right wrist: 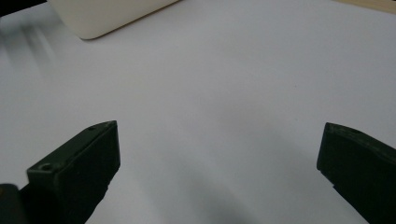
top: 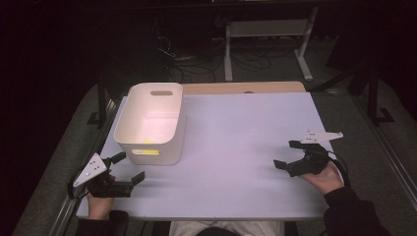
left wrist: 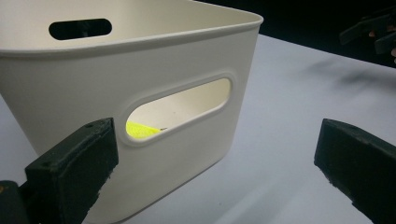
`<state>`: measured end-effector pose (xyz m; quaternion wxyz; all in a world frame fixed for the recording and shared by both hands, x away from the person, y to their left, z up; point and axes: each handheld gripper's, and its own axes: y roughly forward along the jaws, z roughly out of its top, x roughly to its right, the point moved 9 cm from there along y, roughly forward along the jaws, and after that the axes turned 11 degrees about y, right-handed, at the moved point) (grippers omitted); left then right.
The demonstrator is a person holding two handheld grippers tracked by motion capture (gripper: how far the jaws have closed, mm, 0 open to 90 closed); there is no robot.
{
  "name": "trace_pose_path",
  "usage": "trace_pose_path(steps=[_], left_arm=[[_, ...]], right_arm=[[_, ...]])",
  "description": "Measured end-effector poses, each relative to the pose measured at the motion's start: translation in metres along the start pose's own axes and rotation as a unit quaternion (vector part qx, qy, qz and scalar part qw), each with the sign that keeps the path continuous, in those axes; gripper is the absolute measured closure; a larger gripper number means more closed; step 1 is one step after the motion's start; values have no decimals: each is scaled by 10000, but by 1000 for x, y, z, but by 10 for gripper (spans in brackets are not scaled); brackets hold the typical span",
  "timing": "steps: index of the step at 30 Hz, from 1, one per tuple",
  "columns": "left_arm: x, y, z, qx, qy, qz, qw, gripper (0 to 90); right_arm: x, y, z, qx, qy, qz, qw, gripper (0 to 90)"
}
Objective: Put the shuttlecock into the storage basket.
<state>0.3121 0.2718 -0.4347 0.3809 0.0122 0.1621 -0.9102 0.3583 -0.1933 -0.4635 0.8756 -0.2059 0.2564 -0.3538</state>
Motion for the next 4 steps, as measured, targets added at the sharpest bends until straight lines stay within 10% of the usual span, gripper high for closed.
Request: trace_pose_path(steps=[4], left_arm=[[0, 1, 0, -9, 5, -11, 10000, 0]], right_arm=[[0, -2, -5, -7, 16, -49, 10000, 0]])
